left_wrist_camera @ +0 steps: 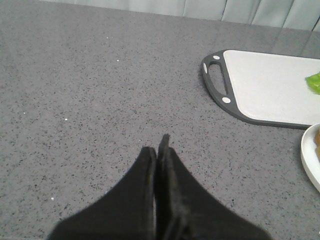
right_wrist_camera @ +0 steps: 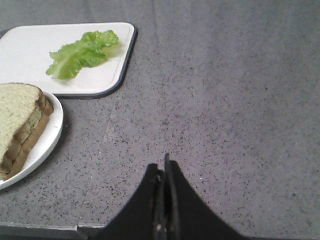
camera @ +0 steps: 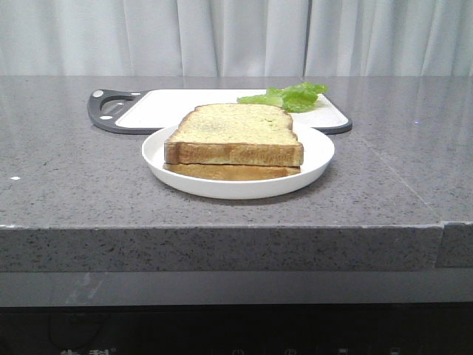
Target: Left arm grabs bread, right arm adds lettuce
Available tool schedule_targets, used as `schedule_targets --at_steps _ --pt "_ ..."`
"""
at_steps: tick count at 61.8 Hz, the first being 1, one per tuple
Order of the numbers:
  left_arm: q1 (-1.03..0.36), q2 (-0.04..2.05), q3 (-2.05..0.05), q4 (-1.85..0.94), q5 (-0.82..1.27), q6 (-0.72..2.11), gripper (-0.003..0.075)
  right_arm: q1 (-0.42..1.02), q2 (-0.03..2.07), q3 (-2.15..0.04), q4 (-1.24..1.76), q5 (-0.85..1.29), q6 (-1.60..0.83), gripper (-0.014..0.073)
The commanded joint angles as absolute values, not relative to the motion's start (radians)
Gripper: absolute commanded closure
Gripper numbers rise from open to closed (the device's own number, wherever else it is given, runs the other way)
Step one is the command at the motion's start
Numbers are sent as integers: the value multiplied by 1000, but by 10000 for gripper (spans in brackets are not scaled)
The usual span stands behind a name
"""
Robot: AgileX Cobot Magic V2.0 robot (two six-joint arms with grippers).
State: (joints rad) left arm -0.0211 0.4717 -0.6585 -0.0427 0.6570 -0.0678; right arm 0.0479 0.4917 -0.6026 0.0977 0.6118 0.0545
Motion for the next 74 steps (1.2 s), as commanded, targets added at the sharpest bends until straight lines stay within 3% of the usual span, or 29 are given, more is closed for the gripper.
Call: schedule_targets --at_steps 1,11,15,20,26,31,35,53,74 --pt "-25 502 -687 -60 587 -70 741 43 538 -628 98 547 47 711" --pt "-25 531 -687 -60 589 -70 738 43 587 -628 98 548 47 704" --pt "-25 546 -687 -60 593 -70 701 43 598 -628 98 548 47 658" --pt "-25 572 -687 -60 600 -70 575 43 614 -628 98 548 47 543" --pt "-25 613 -694 -60 613 -70 344 43 617 -628 98 548 47 341" --pt "-25 654 -719 -78 636 -64 259 43 617 -628 98 545 47 218" --pt "-25 697 -747 -138 661 -10 263 43 617 -628 98 545 47 181" --pt "-41 902 -888 -536 725 326 282 43 617 -628 118 545 47 188" --pt "-318 1159 -1037 -576 696 350 282 43 617 -628 142 545 47 188"
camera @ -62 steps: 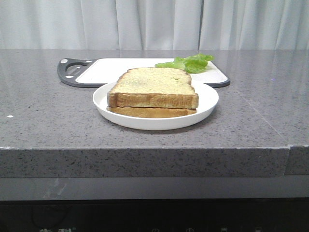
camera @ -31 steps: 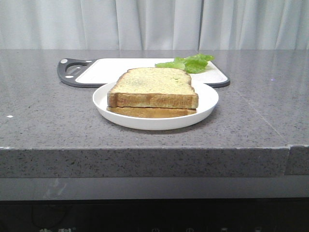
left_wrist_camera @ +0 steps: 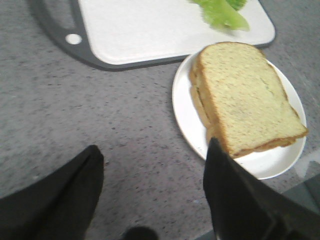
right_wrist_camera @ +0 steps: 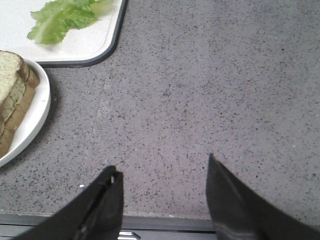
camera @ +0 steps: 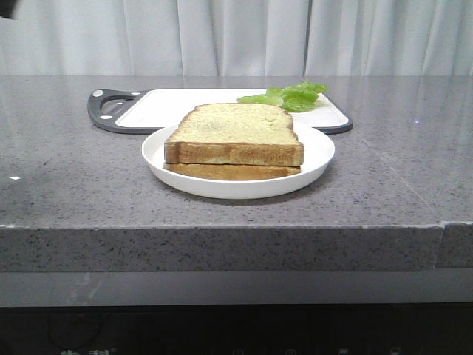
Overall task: Left arm grabs bread, right arm adds lettuce
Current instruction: 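Lower the left gripper onto the top bread slice on the plate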
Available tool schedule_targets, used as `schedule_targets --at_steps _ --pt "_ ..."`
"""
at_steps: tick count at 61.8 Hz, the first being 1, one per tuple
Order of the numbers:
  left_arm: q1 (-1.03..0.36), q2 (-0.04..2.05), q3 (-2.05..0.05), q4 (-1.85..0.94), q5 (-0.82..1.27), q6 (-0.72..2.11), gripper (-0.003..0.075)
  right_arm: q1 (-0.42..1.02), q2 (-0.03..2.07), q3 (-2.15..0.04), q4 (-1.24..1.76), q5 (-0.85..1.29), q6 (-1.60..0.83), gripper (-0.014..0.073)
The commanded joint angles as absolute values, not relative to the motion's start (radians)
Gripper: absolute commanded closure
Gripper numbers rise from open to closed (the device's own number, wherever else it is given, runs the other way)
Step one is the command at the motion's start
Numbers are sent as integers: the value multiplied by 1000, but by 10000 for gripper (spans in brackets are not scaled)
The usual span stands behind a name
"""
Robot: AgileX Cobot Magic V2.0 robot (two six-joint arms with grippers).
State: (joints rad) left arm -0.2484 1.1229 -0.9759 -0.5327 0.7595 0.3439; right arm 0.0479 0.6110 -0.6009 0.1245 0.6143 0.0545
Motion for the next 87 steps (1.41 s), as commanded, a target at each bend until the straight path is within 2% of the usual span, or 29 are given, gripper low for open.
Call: schedule_targets --at_steps 1,17,33,59,62,79,87 --pt "-331 1169 -1044 -576 692 350 282 43 617 -628 144 545 47 188" --pt "-486 1369 -1159 -578 690 344 282 43 617 -628 146 547 47 188" --pt "-495 1565 -1310 -624 833 287 282 43 617 -628 146 548 47 188" --pt "-495 1699 -1377 -647 833 287 286 43 617 -628 146 553 47 188" --pt "-495 1699 -1377 -647 833 287 315 43 617 -628 146 556 47 188" --pt "-495 1699 -1377 -645 835 287 591 43 617 -628 146 579 47 188" --pt "-495 1699 -1377 -638 843 287 686 43 617 -628 146 580 47 188"
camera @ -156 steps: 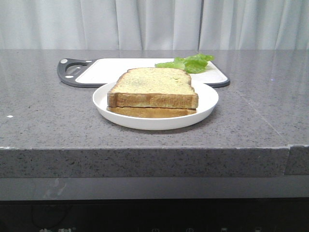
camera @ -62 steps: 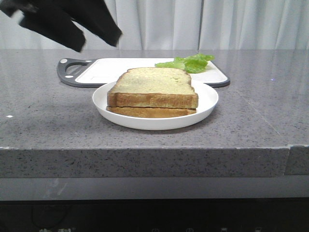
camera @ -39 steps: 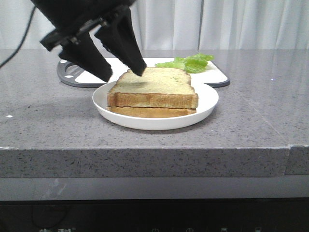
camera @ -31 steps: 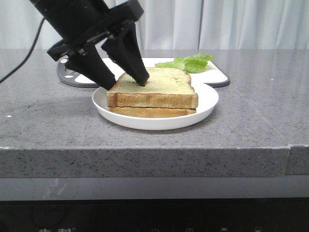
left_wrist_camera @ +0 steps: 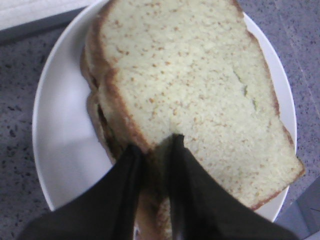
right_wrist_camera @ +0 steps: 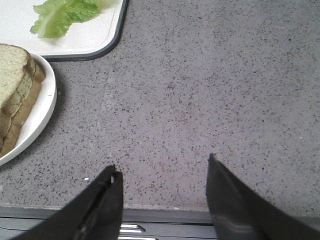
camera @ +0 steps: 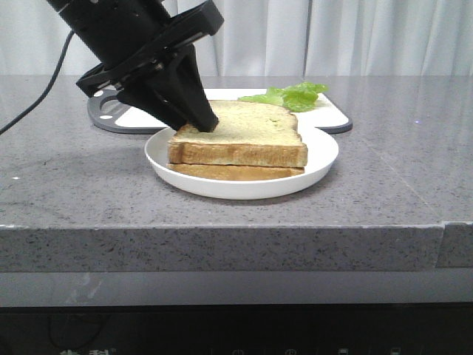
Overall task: Left arm grabs bread, right arm adds lettuce
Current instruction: 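Lower the left gripper onto the top bread slice on the plate, then grasp the top bread slice with the left gripper and lift it off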
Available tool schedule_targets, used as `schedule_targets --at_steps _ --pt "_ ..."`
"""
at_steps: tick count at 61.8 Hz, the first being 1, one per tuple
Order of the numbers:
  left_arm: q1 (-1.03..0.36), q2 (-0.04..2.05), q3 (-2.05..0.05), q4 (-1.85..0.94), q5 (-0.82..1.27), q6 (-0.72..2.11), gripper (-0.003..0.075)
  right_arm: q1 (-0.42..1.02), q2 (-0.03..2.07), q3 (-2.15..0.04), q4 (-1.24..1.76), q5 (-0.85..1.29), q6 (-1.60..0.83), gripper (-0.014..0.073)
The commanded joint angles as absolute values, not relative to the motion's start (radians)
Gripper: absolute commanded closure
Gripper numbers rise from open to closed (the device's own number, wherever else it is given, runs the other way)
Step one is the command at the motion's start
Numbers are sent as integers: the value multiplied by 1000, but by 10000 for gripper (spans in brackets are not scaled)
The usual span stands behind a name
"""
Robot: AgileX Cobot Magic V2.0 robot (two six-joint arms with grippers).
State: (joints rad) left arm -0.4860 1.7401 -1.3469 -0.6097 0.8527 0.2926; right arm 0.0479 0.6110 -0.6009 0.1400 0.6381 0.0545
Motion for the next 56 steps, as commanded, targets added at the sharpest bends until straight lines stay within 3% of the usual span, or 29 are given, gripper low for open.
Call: schedule_targets --at_steps 1,6,38,56 --pt "-495 1699 -1377 -637 846 287 700 43 617 -628 146 580 47 188" --pt "-495 1692 -1377 -634 853 287 742 43 617 -628 146 580 47 188" --pt "-488 1449 -1375 -528 874 287 741 43 617 -628 146 574 47 188" --pt "-331 1179 -1268 -528 870 287 741 43 619 -628 146 566 47 188"
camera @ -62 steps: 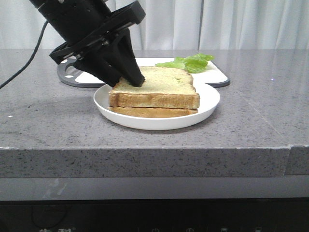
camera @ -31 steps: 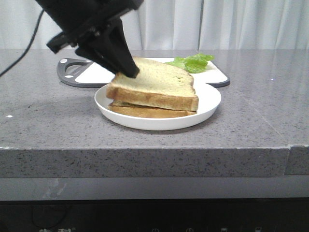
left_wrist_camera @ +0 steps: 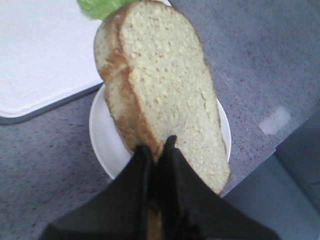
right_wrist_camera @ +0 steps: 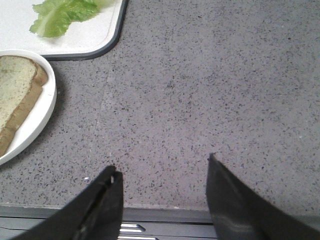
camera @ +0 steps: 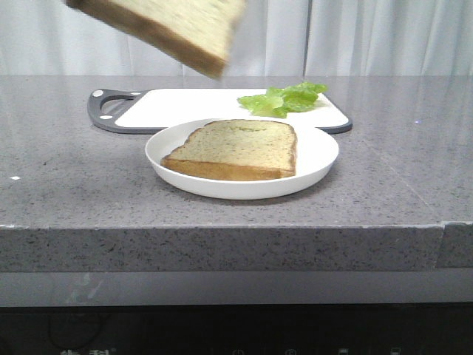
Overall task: Left arm grabs bread, right arm adds lettuce
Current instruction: 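Grasp the top bread slice with the left gripper and lift it off, then reach the right gripper to the lettuce leaf and grasp it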
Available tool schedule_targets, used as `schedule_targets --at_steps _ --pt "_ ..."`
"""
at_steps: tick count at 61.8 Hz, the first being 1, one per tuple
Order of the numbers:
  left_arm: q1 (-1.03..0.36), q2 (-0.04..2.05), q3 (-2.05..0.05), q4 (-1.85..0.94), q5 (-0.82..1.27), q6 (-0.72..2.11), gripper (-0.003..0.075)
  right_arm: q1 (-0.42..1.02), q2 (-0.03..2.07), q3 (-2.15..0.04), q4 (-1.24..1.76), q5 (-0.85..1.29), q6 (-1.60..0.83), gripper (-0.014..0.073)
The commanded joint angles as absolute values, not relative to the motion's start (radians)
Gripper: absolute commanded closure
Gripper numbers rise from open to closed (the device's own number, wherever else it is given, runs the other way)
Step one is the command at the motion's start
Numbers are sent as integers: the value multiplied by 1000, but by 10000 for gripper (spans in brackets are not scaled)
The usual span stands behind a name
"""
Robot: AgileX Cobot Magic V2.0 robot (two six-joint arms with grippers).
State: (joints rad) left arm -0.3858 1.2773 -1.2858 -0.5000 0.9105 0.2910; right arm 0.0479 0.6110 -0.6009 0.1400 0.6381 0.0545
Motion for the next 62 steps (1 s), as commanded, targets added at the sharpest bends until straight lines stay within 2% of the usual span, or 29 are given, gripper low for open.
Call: schedule_targets --at_steps 1,10,21,43,62 --pt "-319 1165 -1257 -528 870 287 741 43 622 -628 146 563 47 188" --pt "-187 1004 -1132 -504 877 287 741 43 688 -634 203 516 47 188" --pt "-106 858 -1030 -475 877 287 741 43 844 -700 318 513 0 188" --pt "-97 759 -968 -473 881 287 741 43 1246 -981 726 533 -328 188" --pt "-97 759 -968 -473 881 287 741 43 1581 -1267 898 598 -445 168"
